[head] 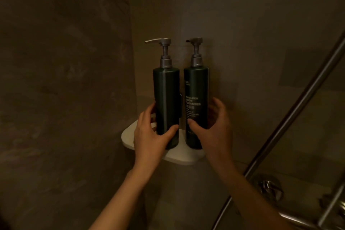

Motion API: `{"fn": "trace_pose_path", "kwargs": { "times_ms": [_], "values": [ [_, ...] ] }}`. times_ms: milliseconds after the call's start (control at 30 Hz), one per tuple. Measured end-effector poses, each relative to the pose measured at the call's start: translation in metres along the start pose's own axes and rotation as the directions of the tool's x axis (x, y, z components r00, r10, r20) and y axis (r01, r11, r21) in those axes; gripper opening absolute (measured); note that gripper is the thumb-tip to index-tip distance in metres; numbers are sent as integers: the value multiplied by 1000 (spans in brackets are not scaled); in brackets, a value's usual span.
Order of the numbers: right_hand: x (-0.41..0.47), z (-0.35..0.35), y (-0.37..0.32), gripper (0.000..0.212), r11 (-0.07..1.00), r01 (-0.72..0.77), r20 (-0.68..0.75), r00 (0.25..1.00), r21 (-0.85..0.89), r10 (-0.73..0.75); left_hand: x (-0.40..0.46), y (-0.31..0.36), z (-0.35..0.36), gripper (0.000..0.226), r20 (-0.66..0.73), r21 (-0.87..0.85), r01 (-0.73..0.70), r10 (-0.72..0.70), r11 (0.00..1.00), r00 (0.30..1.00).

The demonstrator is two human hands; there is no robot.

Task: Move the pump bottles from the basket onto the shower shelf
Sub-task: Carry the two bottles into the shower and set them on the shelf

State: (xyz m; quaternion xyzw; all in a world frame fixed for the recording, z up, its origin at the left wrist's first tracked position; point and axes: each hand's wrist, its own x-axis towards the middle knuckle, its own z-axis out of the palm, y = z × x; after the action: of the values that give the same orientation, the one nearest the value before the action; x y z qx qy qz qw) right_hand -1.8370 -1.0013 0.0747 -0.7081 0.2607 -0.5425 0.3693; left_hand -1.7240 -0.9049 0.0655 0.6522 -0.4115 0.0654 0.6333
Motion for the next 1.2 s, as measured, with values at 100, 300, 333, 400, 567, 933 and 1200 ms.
{"fn": "trace_pose_path", "kwargs": {
  "times_ms": [100,300,333,400,567,933,1200],
  "values": [
    [-2,5,6,80,999,7,5,1000,-47,-7,2,-2,0,79,-5,16,-1,1,1000,1000],
    [-2,6,10,73,996,8,4,1000,-88,-8,16,-11,0,77,6,47,2,-2,999,1000],
    [-2,6,11,73,997,6,4,1000,-82,-6,19,-12,1,76,8,52,4,-4,999,1000],
    [-3,5,13,72,998,6,9,1000,-68,-5,25,-14,3,74,7,60,10,-10,998,1000],
    [-2,6,17,73,998,-8,9,1000,-69,8,39,-20,5,73,-15,73,23,-22,997,1000],
    [-2,6,20,73,996,13,-23,1000,-89,-15,54,-35,-8,75,-107,159,36,-19,987,994],
    [-1,4,18,72,997,11,-4,1000,-78,-11,53,-36,-16,76,-95,199,51,-32,979,995]
  ]
}}
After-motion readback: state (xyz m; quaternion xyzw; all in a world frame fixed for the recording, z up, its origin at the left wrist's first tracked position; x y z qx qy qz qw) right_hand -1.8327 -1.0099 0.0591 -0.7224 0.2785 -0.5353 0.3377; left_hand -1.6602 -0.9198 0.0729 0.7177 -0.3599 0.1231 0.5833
